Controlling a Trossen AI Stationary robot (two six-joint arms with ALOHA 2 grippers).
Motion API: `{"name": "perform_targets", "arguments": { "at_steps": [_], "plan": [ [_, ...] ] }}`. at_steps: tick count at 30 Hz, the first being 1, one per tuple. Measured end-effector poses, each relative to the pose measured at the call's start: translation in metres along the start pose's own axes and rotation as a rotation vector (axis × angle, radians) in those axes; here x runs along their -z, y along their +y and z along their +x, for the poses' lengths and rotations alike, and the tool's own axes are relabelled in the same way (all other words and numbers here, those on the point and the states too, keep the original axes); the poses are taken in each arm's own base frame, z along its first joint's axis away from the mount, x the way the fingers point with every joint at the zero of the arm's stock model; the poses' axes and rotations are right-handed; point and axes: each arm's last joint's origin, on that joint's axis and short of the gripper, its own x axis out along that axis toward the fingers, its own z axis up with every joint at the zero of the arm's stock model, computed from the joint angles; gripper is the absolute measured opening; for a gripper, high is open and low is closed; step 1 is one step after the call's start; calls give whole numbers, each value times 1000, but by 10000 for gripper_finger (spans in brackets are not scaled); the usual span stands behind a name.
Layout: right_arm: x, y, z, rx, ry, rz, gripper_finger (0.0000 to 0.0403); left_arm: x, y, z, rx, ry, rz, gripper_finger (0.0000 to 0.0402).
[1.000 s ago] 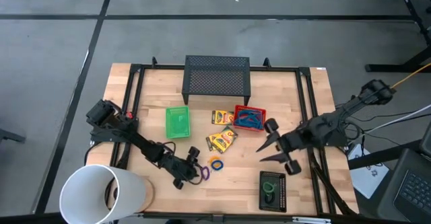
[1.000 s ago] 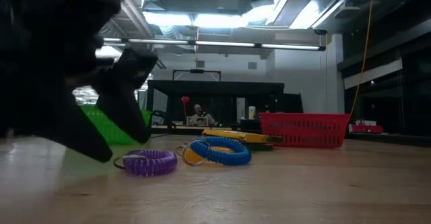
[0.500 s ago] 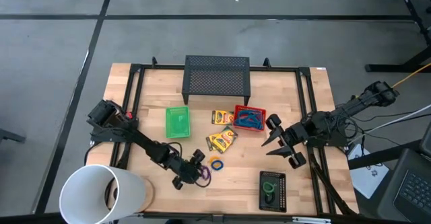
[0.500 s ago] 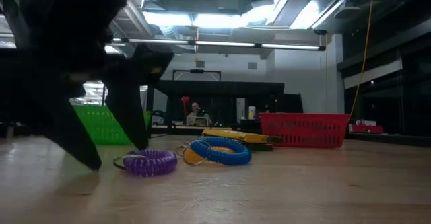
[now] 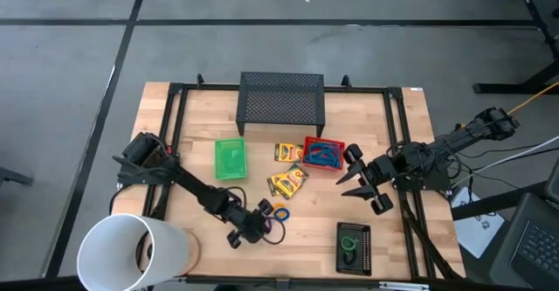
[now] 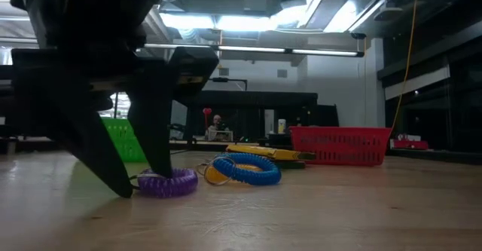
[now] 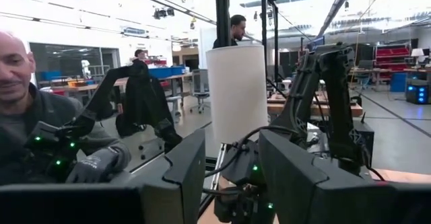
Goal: Pick & Place Office Desk Supplies
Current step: Put the violet spring keychain into the black bin
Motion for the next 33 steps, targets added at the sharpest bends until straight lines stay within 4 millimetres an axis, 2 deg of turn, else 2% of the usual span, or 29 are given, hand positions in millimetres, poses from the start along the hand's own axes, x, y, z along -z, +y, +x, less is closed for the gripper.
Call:
{"name": "perform_targets", "arguments": {
  "at_steps": [8, 15, 19, 30, 33],
  "plan": [
    [0, 2, 0, -62, 8, -20, 139, 3, 7, 1, 6, -9, 22, 16],
    [-6, 2, -8, -113, 12, -49, 139, 2, 29, 1, 24, -68, -11, 14],
    [-6, -1, -13, -98, 2, -61, 139, -14, 36, -2, -1, -75, 23, 12],
    [-10, -7, -17, -112, -19, -77, 139, -87, 73, -36, -134, -305, 166, 10],
    [-11, -9, -18, -102, -19, -77, 139, -95, 78, -42, -160, -358, 195, 9]
  ]
}}
